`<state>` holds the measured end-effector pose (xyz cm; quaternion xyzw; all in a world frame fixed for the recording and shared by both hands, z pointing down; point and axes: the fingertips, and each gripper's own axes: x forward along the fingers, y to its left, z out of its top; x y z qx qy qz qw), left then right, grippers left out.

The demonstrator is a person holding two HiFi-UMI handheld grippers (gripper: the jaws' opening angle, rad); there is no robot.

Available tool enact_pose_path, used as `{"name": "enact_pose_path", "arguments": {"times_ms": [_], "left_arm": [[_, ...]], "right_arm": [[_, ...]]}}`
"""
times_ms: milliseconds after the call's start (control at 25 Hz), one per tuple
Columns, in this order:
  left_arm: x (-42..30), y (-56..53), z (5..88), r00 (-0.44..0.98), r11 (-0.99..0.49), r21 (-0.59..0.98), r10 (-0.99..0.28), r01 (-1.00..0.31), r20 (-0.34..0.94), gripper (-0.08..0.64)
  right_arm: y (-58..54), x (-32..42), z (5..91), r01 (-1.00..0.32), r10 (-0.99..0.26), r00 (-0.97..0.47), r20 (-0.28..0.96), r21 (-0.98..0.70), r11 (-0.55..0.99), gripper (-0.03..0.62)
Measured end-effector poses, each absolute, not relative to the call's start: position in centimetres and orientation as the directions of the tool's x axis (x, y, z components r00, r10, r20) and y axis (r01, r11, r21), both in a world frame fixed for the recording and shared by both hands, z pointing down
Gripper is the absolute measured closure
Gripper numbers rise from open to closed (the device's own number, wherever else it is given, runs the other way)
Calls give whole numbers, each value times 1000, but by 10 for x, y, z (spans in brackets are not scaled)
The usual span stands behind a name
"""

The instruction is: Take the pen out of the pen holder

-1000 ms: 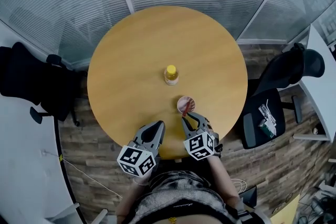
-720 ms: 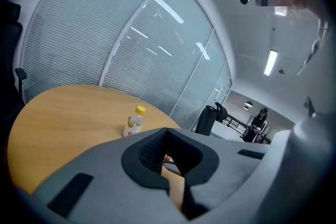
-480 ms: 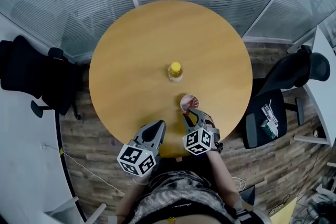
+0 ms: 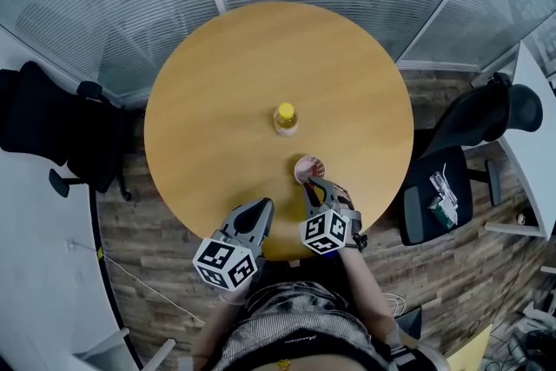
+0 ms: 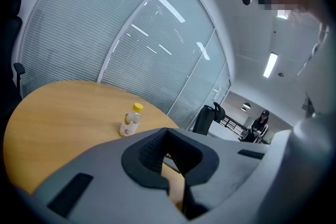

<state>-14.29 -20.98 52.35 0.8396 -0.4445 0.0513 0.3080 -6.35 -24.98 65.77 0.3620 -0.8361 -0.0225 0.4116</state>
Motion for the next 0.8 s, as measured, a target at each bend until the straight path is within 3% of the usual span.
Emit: {"name": "enact_pose_path", "arguments": {"times_ms": [800], "left_arm": [[-125, -206, 523, 627, -442, 479, -693, -759, 355, 555]], "right_arm": [[-246, -48, 625, -631, -640, -452, 622, 285, 722, 526]]}}
